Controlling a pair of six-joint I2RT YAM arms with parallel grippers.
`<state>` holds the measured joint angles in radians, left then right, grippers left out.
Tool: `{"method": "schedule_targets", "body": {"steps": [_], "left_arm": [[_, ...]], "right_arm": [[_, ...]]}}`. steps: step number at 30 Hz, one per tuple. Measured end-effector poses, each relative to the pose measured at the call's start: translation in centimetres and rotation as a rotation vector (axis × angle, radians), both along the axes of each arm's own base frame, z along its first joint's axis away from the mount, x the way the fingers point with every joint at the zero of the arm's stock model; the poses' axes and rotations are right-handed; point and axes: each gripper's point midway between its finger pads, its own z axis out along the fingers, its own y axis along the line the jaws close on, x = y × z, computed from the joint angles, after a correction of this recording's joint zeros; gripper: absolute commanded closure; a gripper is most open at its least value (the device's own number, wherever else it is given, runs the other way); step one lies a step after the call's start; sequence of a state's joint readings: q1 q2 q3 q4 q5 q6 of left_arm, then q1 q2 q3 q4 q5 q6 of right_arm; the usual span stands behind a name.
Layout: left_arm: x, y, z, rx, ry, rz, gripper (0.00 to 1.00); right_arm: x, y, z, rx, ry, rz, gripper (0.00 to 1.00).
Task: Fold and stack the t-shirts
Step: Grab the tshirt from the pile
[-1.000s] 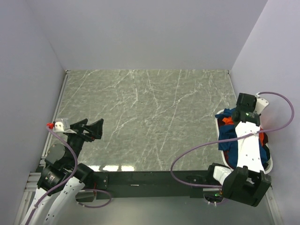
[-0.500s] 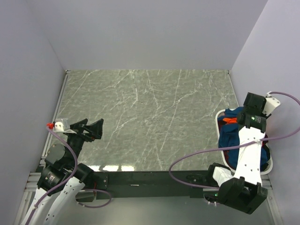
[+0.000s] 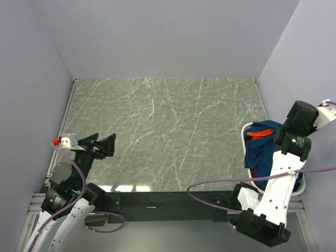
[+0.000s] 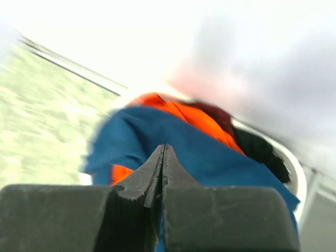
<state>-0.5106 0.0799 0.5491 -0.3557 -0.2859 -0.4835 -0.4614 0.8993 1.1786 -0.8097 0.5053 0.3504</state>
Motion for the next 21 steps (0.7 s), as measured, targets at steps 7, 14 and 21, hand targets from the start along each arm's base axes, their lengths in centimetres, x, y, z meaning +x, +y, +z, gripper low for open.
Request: {"method": "schedule_targets", "body": {"steps": [7, 14, 21], "left_arm": [[0.0, 0.0, 0.0, 0.0, 0.0, 0.0, 0.0], [0.0, 0.0, 0.0, 0.0, 0.0, -0.001, 0.01], [0.0, 0.0, 0.0, 0.0, 0.001, 0.002, 0.0]], "right_arm": [[2.8, 2.0, 3.2, 0.01, -0.086, 0.174, 0.49], [9.0, 6.3, -3.3, 0.024, 0.242, 0.458, 0.35], [11.5, 7.8, -8.9, -0.116, 0.644, 0.612, 0.32]]}}
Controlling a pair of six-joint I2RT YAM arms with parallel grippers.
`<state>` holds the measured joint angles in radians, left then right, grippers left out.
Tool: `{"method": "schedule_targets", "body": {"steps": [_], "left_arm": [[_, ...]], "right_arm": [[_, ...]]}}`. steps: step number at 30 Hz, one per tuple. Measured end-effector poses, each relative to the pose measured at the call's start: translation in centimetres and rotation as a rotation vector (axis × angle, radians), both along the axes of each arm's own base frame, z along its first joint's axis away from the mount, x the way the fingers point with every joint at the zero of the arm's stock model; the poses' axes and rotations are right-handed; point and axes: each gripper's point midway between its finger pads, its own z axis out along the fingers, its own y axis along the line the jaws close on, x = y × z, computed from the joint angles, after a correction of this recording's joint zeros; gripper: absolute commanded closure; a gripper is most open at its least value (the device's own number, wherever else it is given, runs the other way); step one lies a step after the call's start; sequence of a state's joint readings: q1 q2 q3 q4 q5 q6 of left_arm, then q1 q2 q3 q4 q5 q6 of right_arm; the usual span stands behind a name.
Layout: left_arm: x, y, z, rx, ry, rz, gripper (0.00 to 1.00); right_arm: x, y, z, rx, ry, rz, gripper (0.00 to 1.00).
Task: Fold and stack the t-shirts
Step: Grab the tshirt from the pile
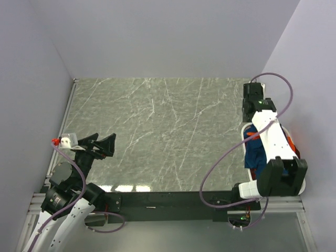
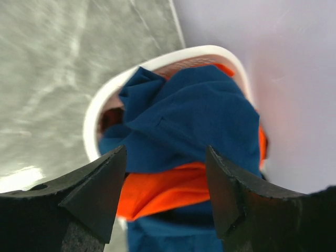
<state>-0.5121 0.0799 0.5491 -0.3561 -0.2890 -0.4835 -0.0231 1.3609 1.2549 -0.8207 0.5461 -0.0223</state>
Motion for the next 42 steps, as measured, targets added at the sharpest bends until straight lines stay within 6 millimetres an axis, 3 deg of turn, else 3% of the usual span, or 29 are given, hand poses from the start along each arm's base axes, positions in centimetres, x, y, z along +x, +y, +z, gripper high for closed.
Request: {"method": "schedule_targets", "body": {"steps": [5, 11, 20, 26, 28, 29, 31, 32, 38, 40, 42], "left_arm": [[0.0, 0.0, 0.0, 0.001, 0.002, 0.0, 0.01], [0.2, -0.1, -0.2, 0.005, 0.008, 0.0, 0.01], [0.4, -0.2, -0.5, 0.012, 0.021, -0.002, 0.0], [0.4, -0.2, -0.5, 0.012, 0.022, 0.002, 0.01], [0.4, -0.2, -0.5, 0.012, 0.023, 0.002, 0.0], [0.4, -0.2, -0.5, 0.012, 0.023, 0.002, 0.01], [0.4, -0.2, -0.5, 0.012, 0.023, 0.002, 0.01], [0.4, -0.2, -0.5, 0.012, 0.023, 0.002, 0.01], [0.4, -0.2, -0.5, 0.012, 0.023, 0.002, 0.01], [0.4, -0.2, -0.5, 0.012, 0.023, 0.002, 0.01], [0.4, -0.2, -0.5, 0.012, 0.023, 0.002, 0.0]], "right_arm": [[0.2, -1.1, -1.4, -0.124, 0.144, 0.035, 0.31], [0.8, -0.6, -2.3, -0.219, 0.234, 0.094, 0.31], [1.2, -1.6, -4.9, -0.308, 0.377, 0.082, 0.34], [0.9, -2.7, -5.8, -0.338, 0.422, 0.042, 0.59], [0.6, -3.4, -5.7, -0.333, 0.419, 0.016, 0.77], [0.5, -3.7, -5.7, -0.328, 0.415, 0.004, 0.91], [0.2, -4.4, -5.7, -0.314, 0.404, -0.03, 1.0], [0.1, -4.7, -5.6, -0.309, 0.396, -0.045, 1.0], [-1.0, -6.0, -3.3, -0.28, 0.284, -0.146, 1.0], [-1.3, -6.2, -1.0, -0.279, 0.199, -0.182, 1.0], [-1.2, -6.4, 2.8, -0.285, 0.07, -0.225, 1.0]]}}
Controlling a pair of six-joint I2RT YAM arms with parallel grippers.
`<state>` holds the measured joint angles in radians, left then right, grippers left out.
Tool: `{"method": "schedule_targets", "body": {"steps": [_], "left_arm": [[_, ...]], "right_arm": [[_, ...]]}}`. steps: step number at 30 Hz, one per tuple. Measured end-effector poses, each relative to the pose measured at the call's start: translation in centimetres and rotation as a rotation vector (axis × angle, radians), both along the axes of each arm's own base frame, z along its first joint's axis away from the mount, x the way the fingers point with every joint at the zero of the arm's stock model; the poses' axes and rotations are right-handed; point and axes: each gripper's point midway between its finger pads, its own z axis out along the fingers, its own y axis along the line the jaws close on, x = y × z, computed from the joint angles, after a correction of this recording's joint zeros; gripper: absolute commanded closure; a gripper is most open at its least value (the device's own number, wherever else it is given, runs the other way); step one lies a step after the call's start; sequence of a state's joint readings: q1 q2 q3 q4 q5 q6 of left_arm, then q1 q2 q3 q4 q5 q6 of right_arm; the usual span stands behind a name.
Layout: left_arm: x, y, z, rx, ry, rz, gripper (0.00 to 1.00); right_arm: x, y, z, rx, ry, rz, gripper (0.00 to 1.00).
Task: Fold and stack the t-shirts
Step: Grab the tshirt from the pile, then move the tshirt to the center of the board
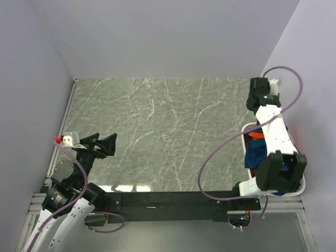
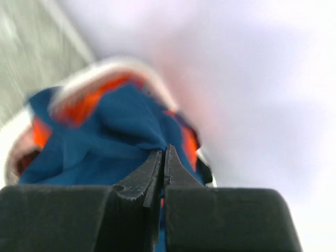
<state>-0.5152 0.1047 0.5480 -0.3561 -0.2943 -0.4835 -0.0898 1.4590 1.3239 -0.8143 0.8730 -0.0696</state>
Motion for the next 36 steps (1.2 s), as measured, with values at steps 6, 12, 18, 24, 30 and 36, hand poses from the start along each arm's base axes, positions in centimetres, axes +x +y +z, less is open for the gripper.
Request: {"method": "schedule_targets", "body": {"steps": [6, 12, 18, 24, 30, 36], "left_arm": [[0.1, 0.0, -0.1, 0.002, 0.004, 0.0, 0.0], [0.4, -0.2, -0.5, 0.014, 0.023, -0.001, 0.01], [0.8, -0.5, -1.0, 0.026, 0.046, -0.001, 0.01], [1.1, -0.7, -1.5, 0.04, 0.07, -0.002, 0.01], [1.4, -0.8, -1.9, 0.048, 0.085, -0.002, 0.01], [1.5, -0.8, -2.1, 0.053, 0.093, 0.0, 0.01]], "right_arm": [[-2.0, -0.4, 15.6, -0.078, -0.536, -0.06, 1.0], [-9.1, -0.3, 28.2, -0.141, -0.989, -0.102, 1.0], [-13.4, 1.4, 36.2, -0.115, -1.26, 0.02, 1.0], [-10.7, 7.8, 39.8, 0.099, -1.367, 0.469, 1.0], [-4.1, 19.2, 38.1, 0.531, -1.263, 0.969, 1.0], [1.5, 31.8, 36.0, 0.825, -1.079, 1.259, 1.0]]}}
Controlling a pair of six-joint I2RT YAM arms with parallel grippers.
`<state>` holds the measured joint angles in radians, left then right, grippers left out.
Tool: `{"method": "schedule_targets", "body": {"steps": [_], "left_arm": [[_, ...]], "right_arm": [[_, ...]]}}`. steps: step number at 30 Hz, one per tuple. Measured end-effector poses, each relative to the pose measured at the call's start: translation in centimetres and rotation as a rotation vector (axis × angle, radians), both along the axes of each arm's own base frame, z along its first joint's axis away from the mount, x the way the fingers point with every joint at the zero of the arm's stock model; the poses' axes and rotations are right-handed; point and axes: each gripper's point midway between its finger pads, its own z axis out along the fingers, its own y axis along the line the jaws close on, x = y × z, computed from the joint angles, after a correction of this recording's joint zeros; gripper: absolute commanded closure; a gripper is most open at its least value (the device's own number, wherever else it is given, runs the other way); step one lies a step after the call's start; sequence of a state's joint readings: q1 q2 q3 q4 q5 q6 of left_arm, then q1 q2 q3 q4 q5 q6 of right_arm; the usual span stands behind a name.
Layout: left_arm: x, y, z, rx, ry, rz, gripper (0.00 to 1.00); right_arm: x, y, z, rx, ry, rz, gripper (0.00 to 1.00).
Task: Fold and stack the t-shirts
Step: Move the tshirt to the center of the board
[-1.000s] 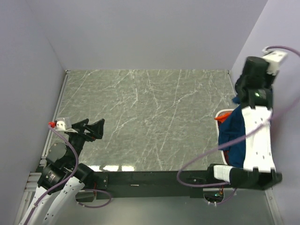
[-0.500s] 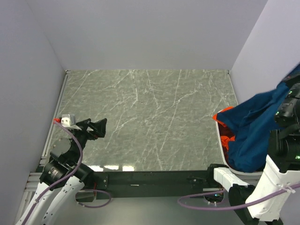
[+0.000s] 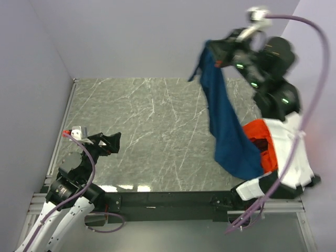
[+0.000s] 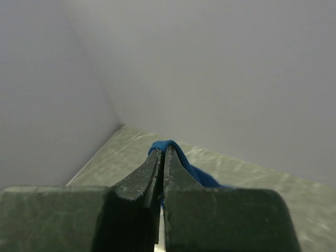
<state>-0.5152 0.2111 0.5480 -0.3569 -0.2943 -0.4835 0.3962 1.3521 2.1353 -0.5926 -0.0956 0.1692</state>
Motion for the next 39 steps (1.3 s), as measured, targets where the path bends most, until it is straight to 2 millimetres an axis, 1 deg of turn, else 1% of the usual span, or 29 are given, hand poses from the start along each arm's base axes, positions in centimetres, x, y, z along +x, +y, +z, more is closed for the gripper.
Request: {"method": "schedule_targets", "body": {"steps": [2, 5, 8, 11, 14, 15, 16, 17, 19, 21, 22, 23, 24, 25, 26, 27, 28, 29, 30, 31, 32, 33, 34, 35, 36, 38, 39], "left_arm": [[0.1, 0.0, -0.1, 0.002, 0.004, 0.002, 0.0], [0.2, 0.1, -0.2, 0.005, 0.009, 0.01, 0.01], [0.2, 0.2, -0.3, 0.007, 0.011, 0.018, 0.01], [0.2, 0.3, -0.3, 0.007, 0.012, 0.024, 0.01], [0.4, 0.5, -0.4, 0.011, 0.018, 0.035, 0.01], [0.4, 0.5, -0.5, 0.014, 0.022, 0.038, 0.01], [0.5, 0.6, -0.6, 0.015, 0.024, 0.043, 0.01], [0.5, 0.6, -0.6, 0.015, 0.025, 0.045, 0.01], [0.5, 0.7, -0.6, 0.014, 0.025, 0.052, 0.0], [0.6, 0.8, -0.7, 0.013, 0.028, 0.057, 0.01], [0.7, 0.8, -0.8, 0.017, 0.032, 0.06, 0.01], [0.8, 0.8, -0.9, 0.021, 0.039, 0.063, 0.01], [1.0, 0.7, -1.2, 0.029, 0.052, 0.065, 0.01], [1.2, 0.7, -1.6, 0.038, 0.066, 0.07, 0.01], [1.4, 0.6, -1.9, 0.047, 0.081, 0.071, 0.01], [1.6, 0.5, -2.5, 0.06, 0.103, 0.072, 0.0], [1.8, 0.4, -3.0, 0.073, 0.125, 0.071, 0.0], [1.9, 0.3, -3.5, 0.082, 0.145, 0.071, 0.0], [2.1, 0.1, -3.9, 0.09, 0.164, 0.071, 0.0], [2.3, 0.0, -4.4, 0.097, 0.186, 0.07, 0.01], [2.5, -0.3, -4.8, 0.098, 0.209, 0.065, 0.01], [2.7, -0.7, -5.3, 0.101, 0.235, 0.057, 0.01], [3.0, -1.1, -5.8, 0.097, 0.262, 0.05, 0.01], [3.2, -1.6, -6.4, 0.098, 0.292, 0.036, 0.0], [3.4, -2.1, -7.0, 0.095, 0.325, 0.023, 0.01], [3.8, -3.3, -8.4, 0.09, 0.399, -0.007, 0.01], [4.0, -3.9, -9.4, 0.089, 0.447, -0.02, 0.01]], "right_arm": [[1.8, 4.5, -1.5, -0.023, 0.038, 0.085, 1.0], [3.7, 9.9, -3.6, -0.051, 0.077, 0.18, 1.0], [4.4, 13.7, -4.8, -0.06, 0.083, 0.25, 1.0], [3.9, 16.4, -4.9, -0.047, 0.069, 0.317, 1.0], [2.8, 18.6, -5.1, -0.023, 0.062, 0.388, 0.8], [2.3, 19.6, -5.5, -0.015, 0.069, 0.42, 0.7], [1.7, 20.8, -6.4, -0.012, 0.084, 0.452, 0.42], [1.0, 22.2, -7.7, -0.018, 0.117, 0.49, 0.34], [-0.6, 25.3, -11.2, -0.072, 0.181, 0.559, 0.27], [-1.8, 28.0, -16.0, -0.15, 0.279, 0.597, 0.24], [-2.3, 28.8, -18.7, -0.193, 0.332, 0.596, 0.23], [-2.5, 29.0, -21.8, -0.241, 0.392, 0.58, 0.23], [-2.4, 28.5, -24.7, -0.287, 0.453, 0.55, 0.23], [-2.1, 27.4, -27.8, -0.327, 0.518, 0.508, 0.24], [-1.6, 26.1, -30.1, -0.351, 0.572, 0.464, 0.24], [-1.1, 23.9, -32.7, -0.368, 0.633, 0.408, 0.25], [-0.6, 21.2, -35.4, -0.383, 0.707, 0.339, 0.25], [0.0, 18.1, -37.7, -0.385, 0.772, 0.261, 0.26], [0.5, 15.0, -39.4, -0.368, 0.821, 0.186, 0.27], [0.6, 12.5, -40.6, -0.356, 0.861, 0.128, 0.27], [0.9, 9.3, -41.7, -0.337, 0.902, 0.044, 0.27], [1.0, 6.7, -42.4, -0.31, 0.927, -0.027, 0.27], [0.9, 4.8, -42.9, -0.292, 0.946, -0.08, 0.27], [0.6, 3.6, -43.4, -0.283, 0.96, -0.115, 0.27], [0.2, 3.1, -43.8, -0.278, 0.968, -0.134, 0.27], [-0.6, 2.9, -45.2, -0.287, 0.997, -0.147, 0.27], [-0.9, 2.7, -46.0, -0.293, 1.012, -0.154, 0.27]]}}
